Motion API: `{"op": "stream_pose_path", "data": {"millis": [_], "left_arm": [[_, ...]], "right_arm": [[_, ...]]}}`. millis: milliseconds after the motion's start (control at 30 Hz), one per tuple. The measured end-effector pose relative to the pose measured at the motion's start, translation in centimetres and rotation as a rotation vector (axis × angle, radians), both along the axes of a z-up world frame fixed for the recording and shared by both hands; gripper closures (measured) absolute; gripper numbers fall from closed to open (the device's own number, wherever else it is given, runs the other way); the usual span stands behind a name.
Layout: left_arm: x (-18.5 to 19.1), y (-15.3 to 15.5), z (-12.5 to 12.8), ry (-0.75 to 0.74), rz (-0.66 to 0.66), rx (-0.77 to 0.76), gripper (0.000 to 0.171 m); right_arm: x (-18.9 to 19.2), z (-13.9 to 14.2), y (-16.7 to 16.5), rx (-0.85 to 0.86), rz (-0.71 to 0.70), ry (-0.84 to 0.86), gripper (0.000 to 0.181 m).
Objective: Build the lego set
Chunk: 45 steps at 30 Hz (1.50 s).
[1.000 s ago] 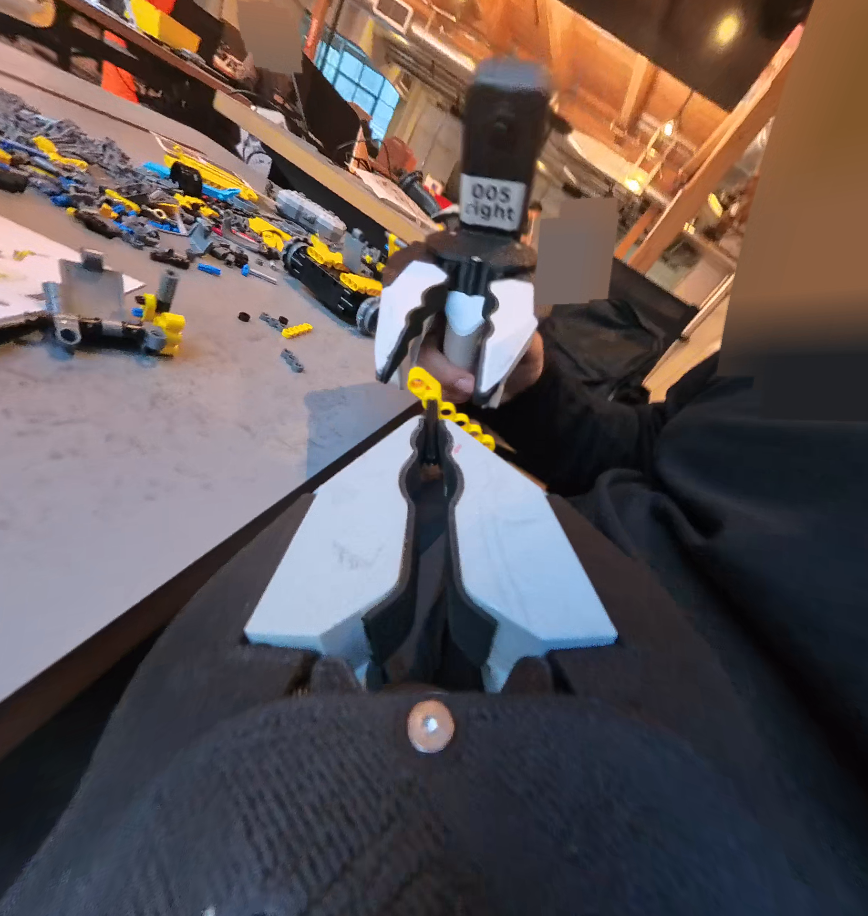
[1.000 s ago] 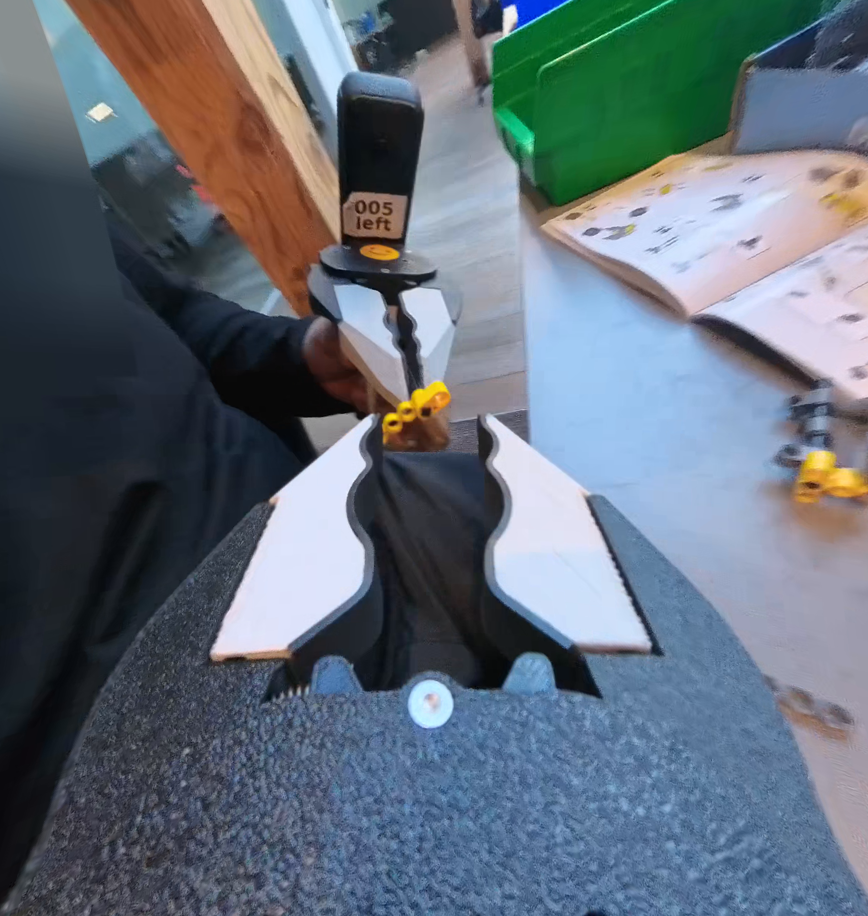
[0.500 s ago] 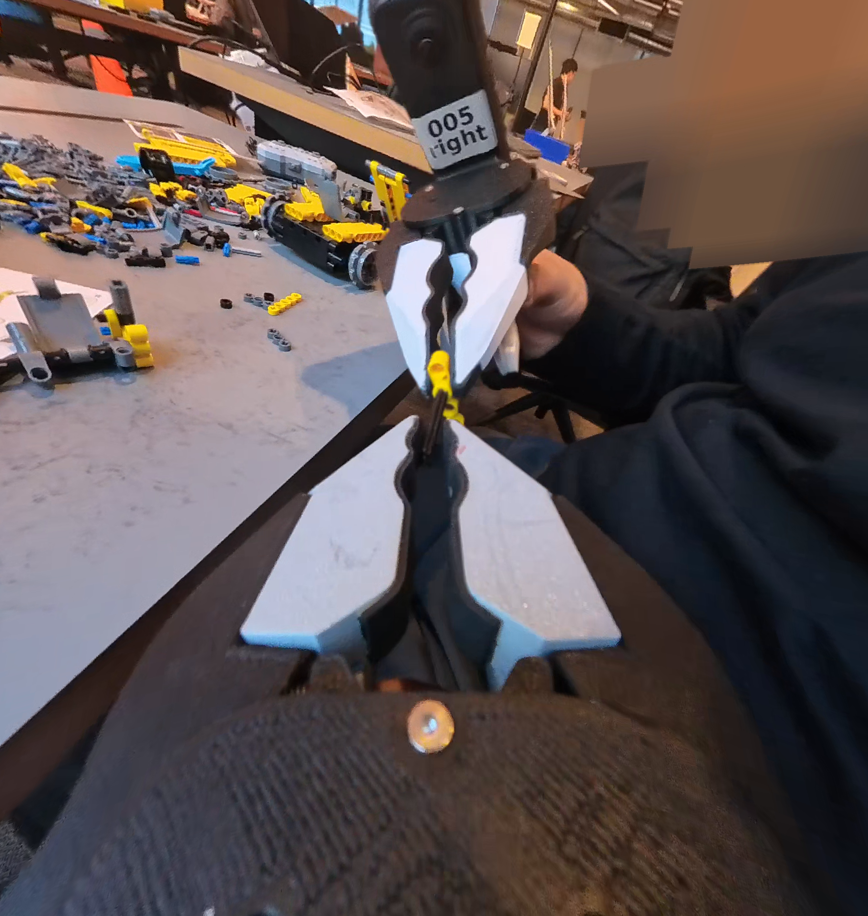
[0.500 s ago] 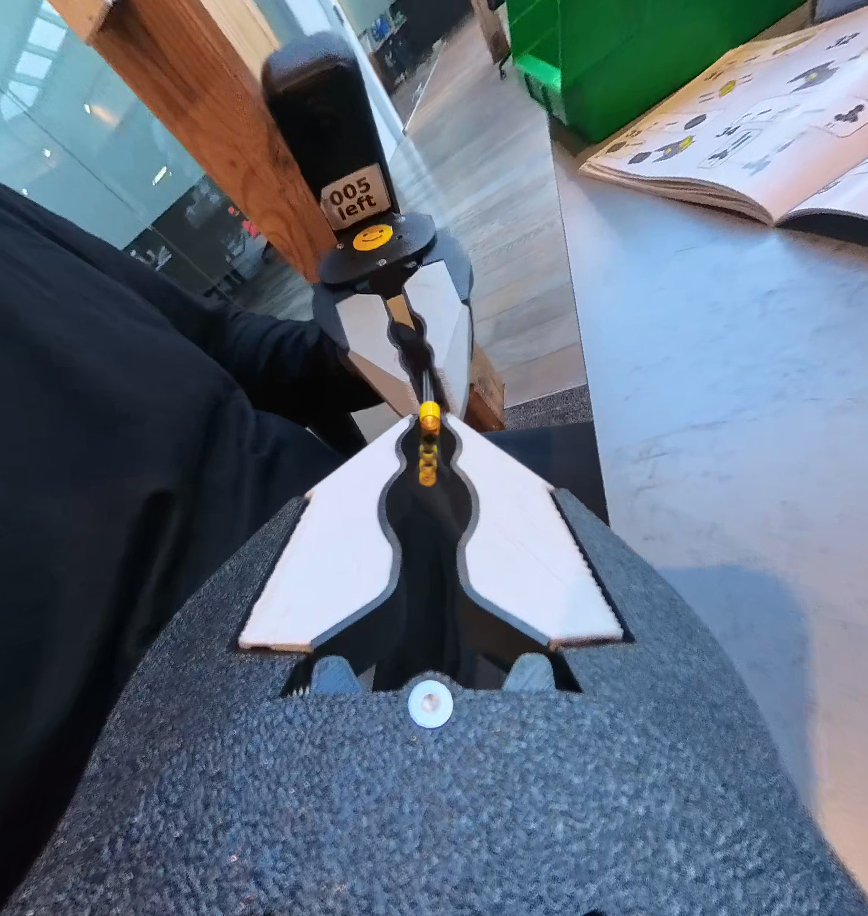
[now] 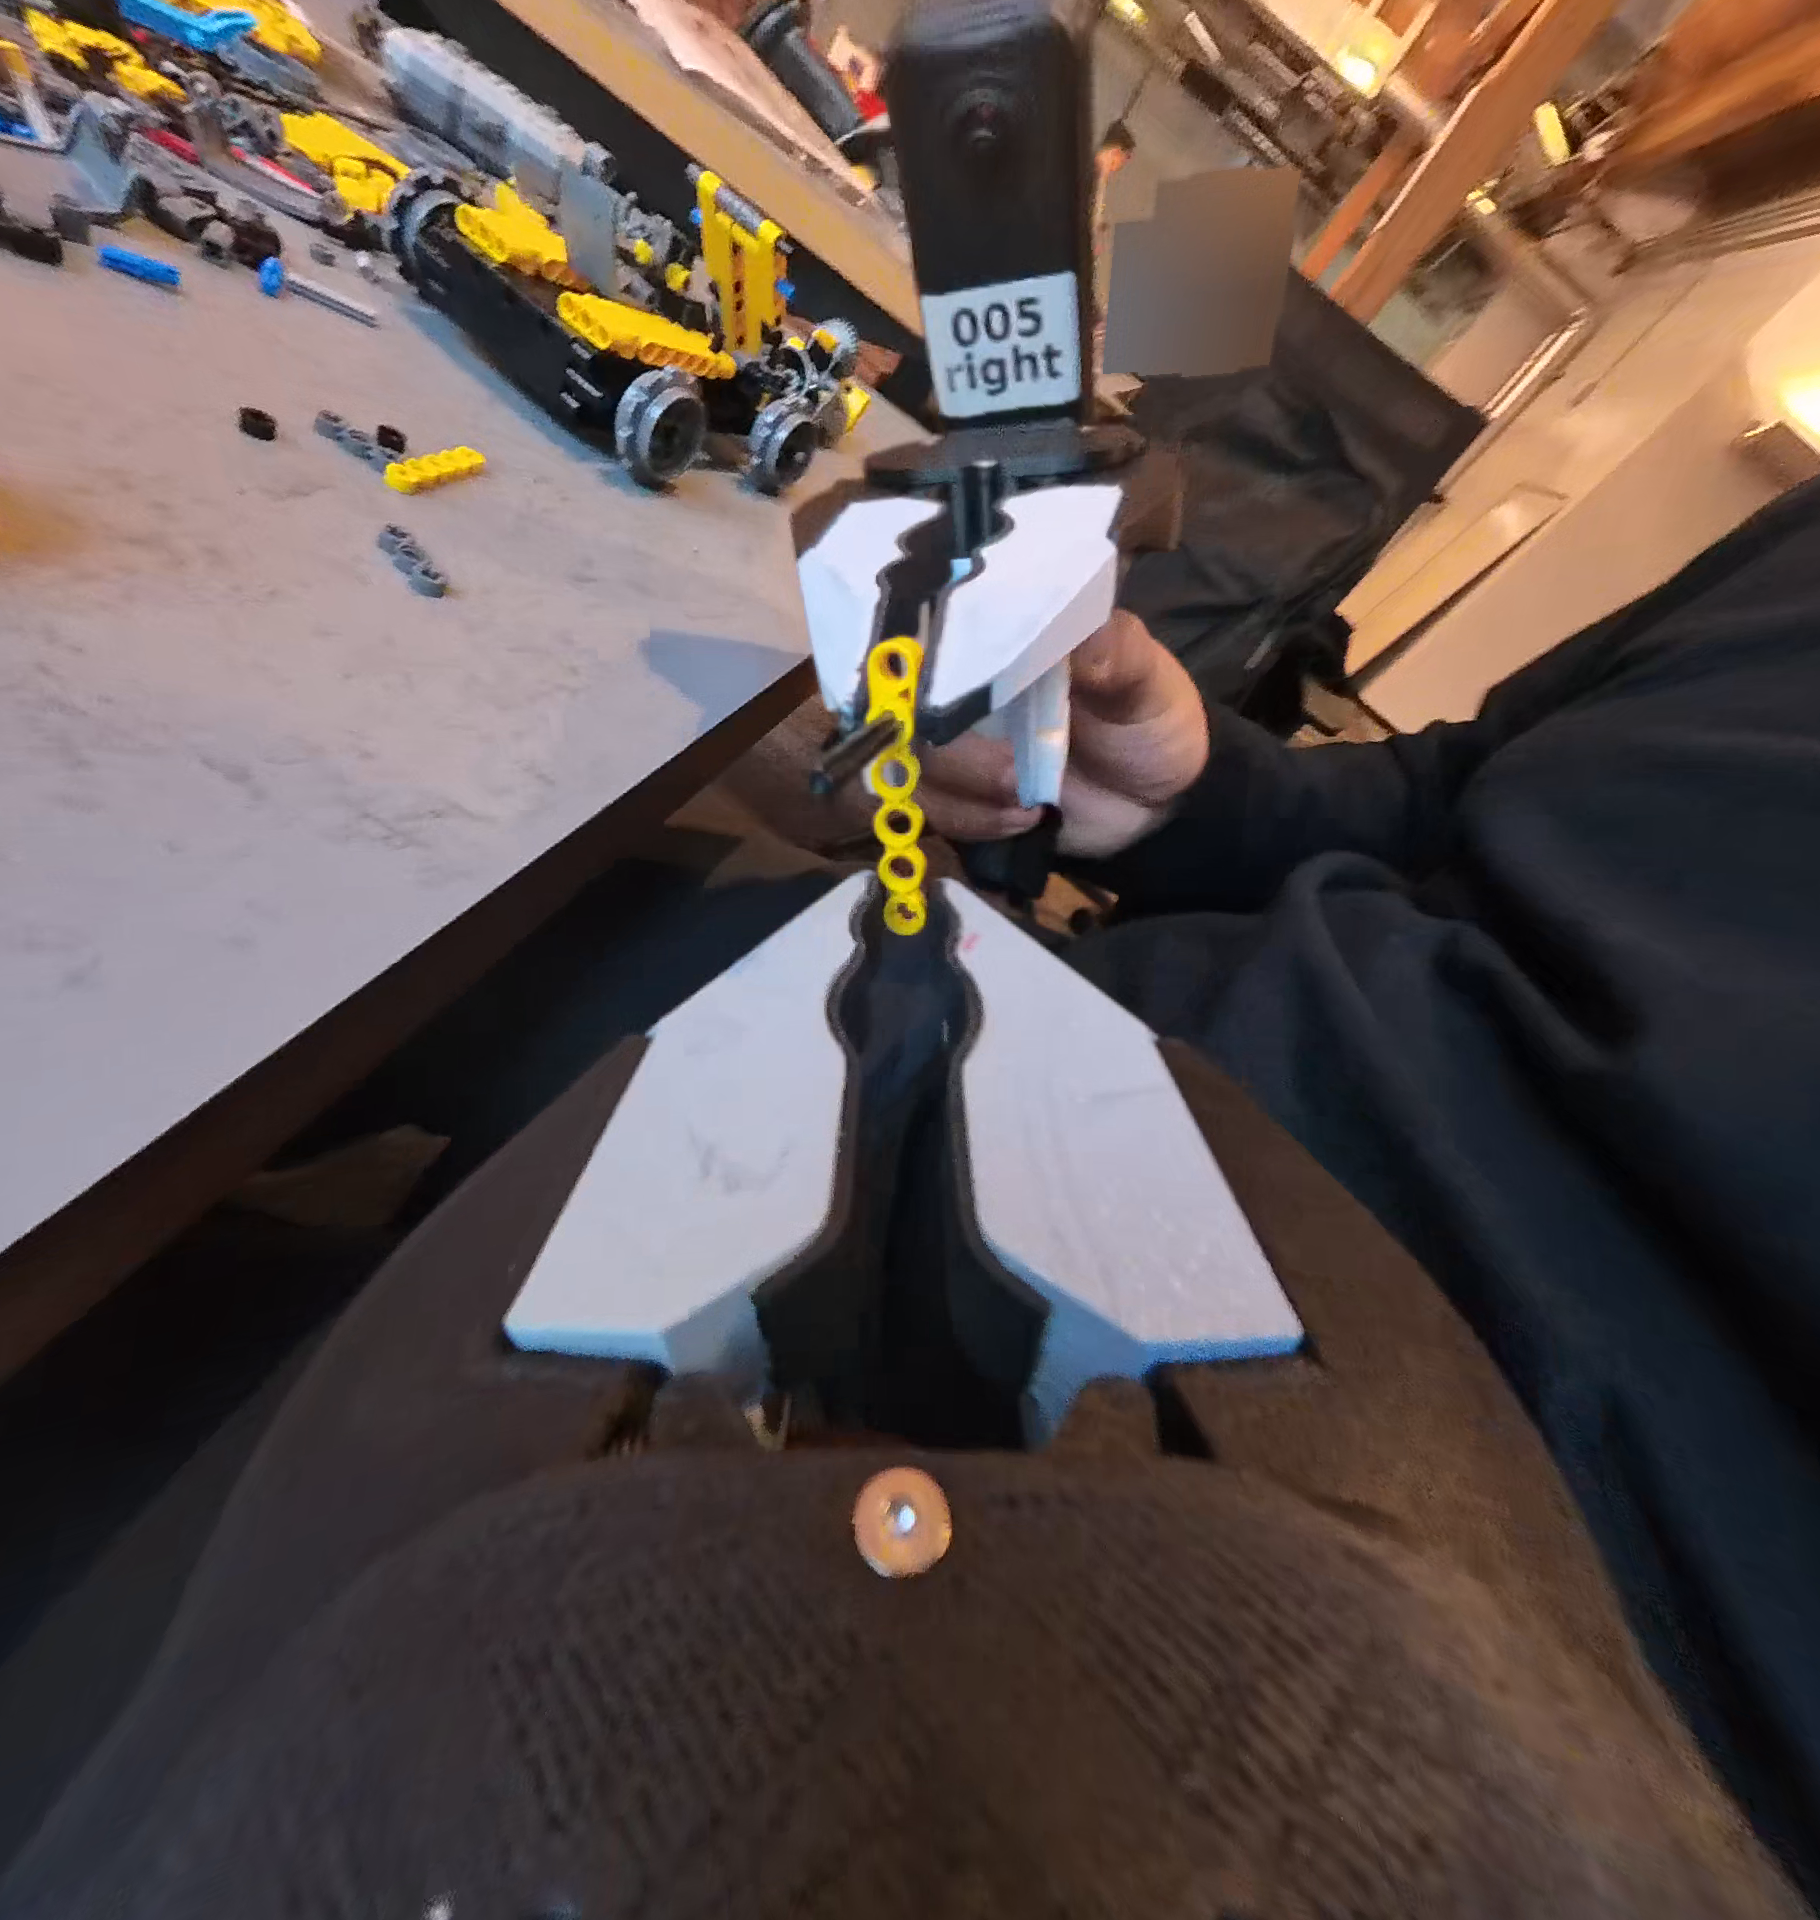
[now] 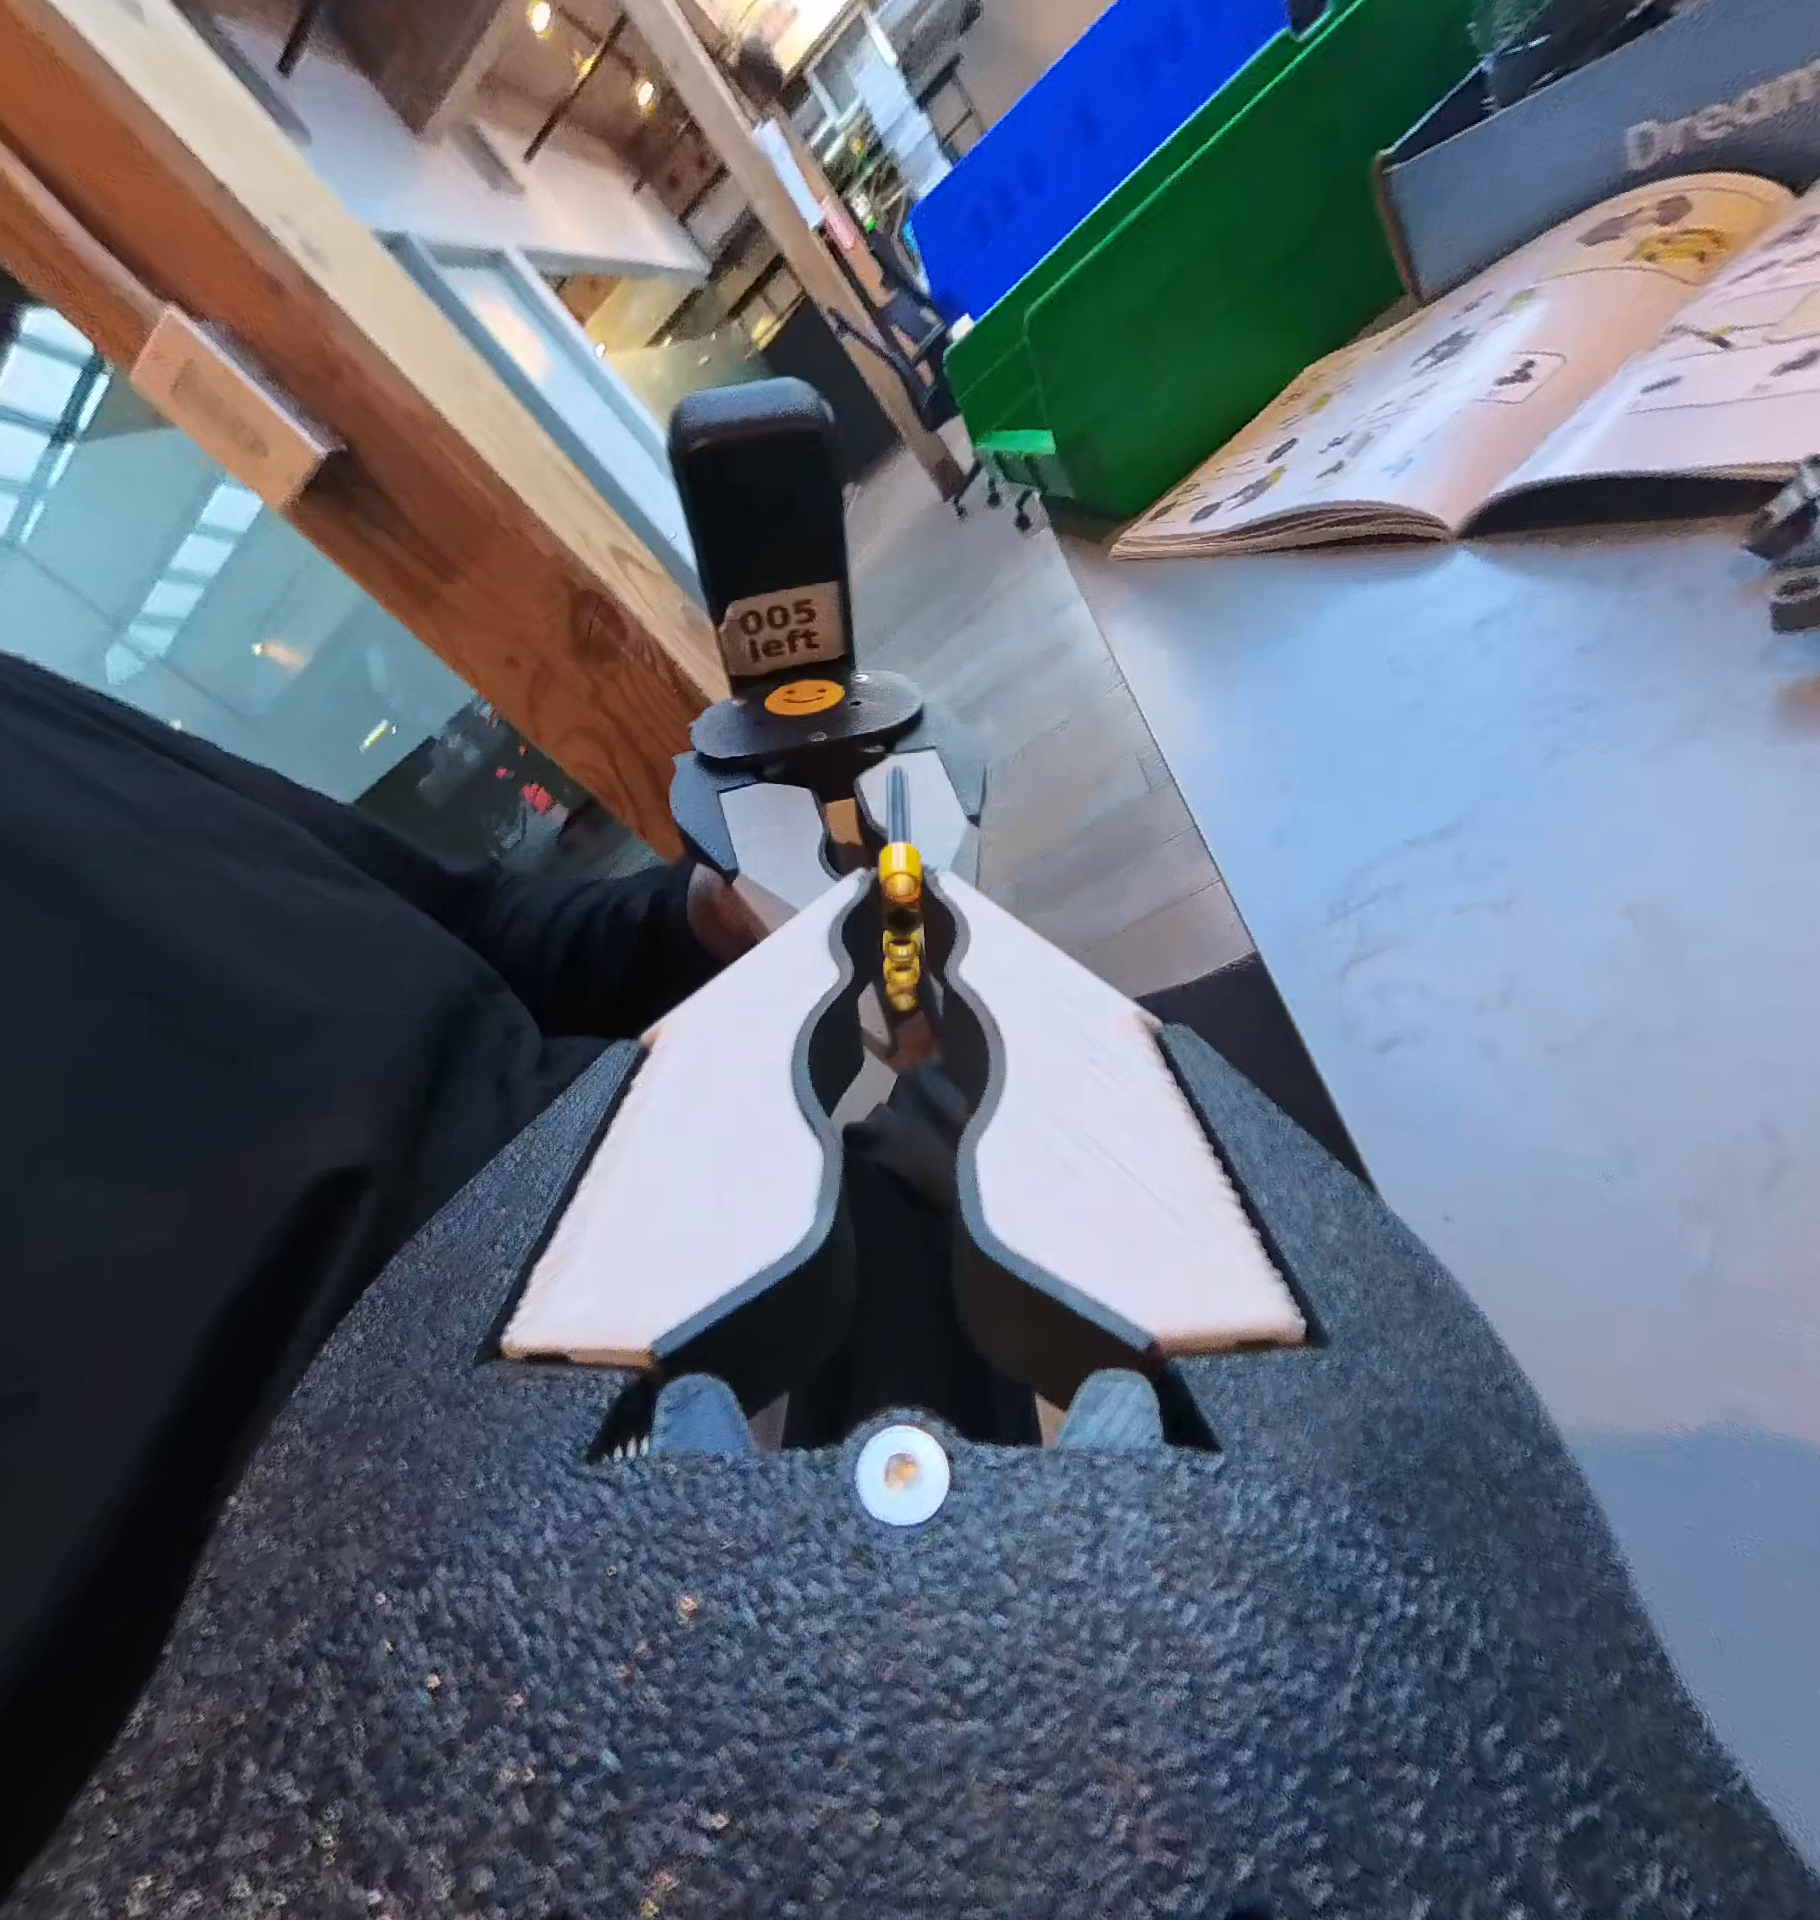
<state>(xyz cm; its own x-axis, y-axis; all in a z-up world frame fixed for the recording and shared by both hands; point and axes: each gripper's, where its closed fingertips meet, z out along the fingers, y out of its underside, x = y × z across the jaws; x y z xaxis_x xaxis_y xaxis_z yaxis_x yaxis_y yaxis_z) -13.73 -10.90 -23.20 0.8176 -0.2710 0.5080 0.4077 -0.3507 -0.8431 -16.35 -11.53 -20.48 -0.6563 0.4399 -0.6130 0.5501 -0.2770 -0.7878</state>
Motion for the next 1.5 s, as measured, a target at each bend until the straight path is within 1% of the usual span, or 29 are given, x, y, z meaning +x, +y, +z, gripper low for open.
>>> {"op": "stream_pose_path", "data": {"millis": [100, 133, 200, 267, 300, 333, 400, 433, 467, 500, 567, 600, 633, 667, 700, 733, 767, 833, 867, 1000, 1033, 1100, 1133, 1300, 1367, 1433, 1500], "left_arm": [[-0.5, -0.1, -0.8, 0.064, 0.043, -0.056, 0.165], [-0.8, -0.1, -1.1, 0.111, 0.066, -0.078, 0.164], [-0.9, 0.1, -1.7, 0.238, 0.098, -0.139, 0.164], [-1.2, 0.5, -1.9, 0.388, 0.154, -0.18, 0.156], [-1.5, 0.6, -2.1, 0.48, 0.186, -0.205, 0.156], [-1.7, 0.6, -2.3, 0.572, 0.199, -0.226, 0.165], [-2.2, 0.5, -2.5, 0.715, 0.24, -0.257, 0.166], [-2.2, 0.3, -2.5, 0.748, 0.243, -0.267, 0.167], [-2.0, 0.2, -2.3, 0.746, 0.232, -0.257, 0.168], [-1.4, 0.2, -1.8, 0.693, 0.206, -0.221, 0.169], [0.9, 0.3, -0.1, 0.514, 0.102, -0.096, 0.169], [1.7, 0.2, 0.5, 0.439, 0.055, -0.06, 0.169], [1.9, 0.1, 0.9, 0.389, 0.038, -0.039, 0.169], [2.5, -0.1, 1.2, 0.356, 0.0, -0.015, 0.169], [3.2, -0.3, 1.5, 0.337, -0.038, 0.013, 0.169], [3.4, -0.4, 1.6, 0.344, -0.042, 0.027, 0.169], [3.6, -0.4, 1.5, 0.367, -0.051, 0.027, 0.169], [4.1, -0.4, 1.1, 0.423, -0.063, 0.027, 0.169], [4.5, -0.4, 1.1, 0.44, -0.071, 0.034, 0.169], [5.3, -0.6, 1.1, 0.446, -0.087, 0.045, 0.169], [5.6, -0.8, 1.3, 0.432, -0.091, 0.059, 0.169], [6.0, -1.1, 1.6, 0.406, -0.094, 0.088, 0.169], [6.4, -1.4, 1.6, 0.397, -0.105, 0.101, 0.169], [7.3, -2.2, 1.0, 0.431, -0.129, 0.111, 0.169], [7.8, -2.5, 1.1, 0.451, -0.154, 0.127, 0.17], [8.1, -2.7, 0.8, 0.49, -0.181, 0.122, 0.17], [8.3, -2.7, 0.9, 0.495, -0.19, 0.126, 0.169]], "right_arm": [[0.3, -1.0, 0.5, -0.009, -0.051, -0.026, 0.174], [0.3, -1.4, 0.8, -0.001, -0.076, -0.033, 0.175], [0.4, -1.7, 0.9, -0.017, -0.136, -0.04, 0.175], [0.6, -2.0, 0.2, -0.048, -0.143, -0.065, 0.175], [0.5, -2.1, -0.2, -0.051, -0.146, -0.077, 0.175], [0.3, -2.3, -0.4, -0.048, -0.151, -0.089, 0.174], [0.2, -2.4, -0.5, -0.039, -0.152, -0.098, 0.174], [0.3, -2.4, -0.6, -0.02, -0.143, -0.088, 0.174], [0.6, -2.2, -0.9, 0.004, -0.12, -0.063, 0.173], [1.1, -1.6, -1.2, 0.028, -0.087, -0.016, 0.169], [2.3, 0.1, -1.4, 0.091, -0.015, 0.121, 0.162], [2.9, 0.7, -1.5, 0.133, 0.027, 0.181, 0.16], [3.3, 1.1, -1.5, 0.18, 0.06, 0.233, 0.156], [3.6, 1.7, -1.5, 0.217, 0.075, 0.29, 0.144], [3.4, 2.0, -1.1, 0.261, 0.061, 0.334, 0.133], [3.1, 2.1, -0.7, 0.295, 0.049, 0.354, 0.12], [3.0, 2.5, -0.6, 0.291, 0.063, 0.352, 0.111], [3.5, 3.3, -1.1, 0.224, 0.122, 0.336, 0.098], [3.7, 3.4, -1.5, 0.196, 0.149, 0.329, 0.096], [4.6, 2.3, -3.1, 0.195, 0.228, 0.286, 0.102], [4.9, 2.0, -3.4, 0.199, 0.241, 0.28, 0.106], [5.8, 1.8, -4.1, 0.172, 0.273, 0.272, 0.119], [6.1, 1.8, -4.4, 0.161, 0.278, 0.265, 0.122], [7.0, 1.4, -5.2, 0.137, 0.28, 0.247, 0.124], [7.3, 1.0, -5.5, 0.164, 0.287, 0.269, 0.127], [7.7, 0.8, -5.8, 0.193, 0.305, 0.292, 0.125], [8.0, 0.7, -5.9, 0.207, 0.324, 0.291, 0.126]]}}
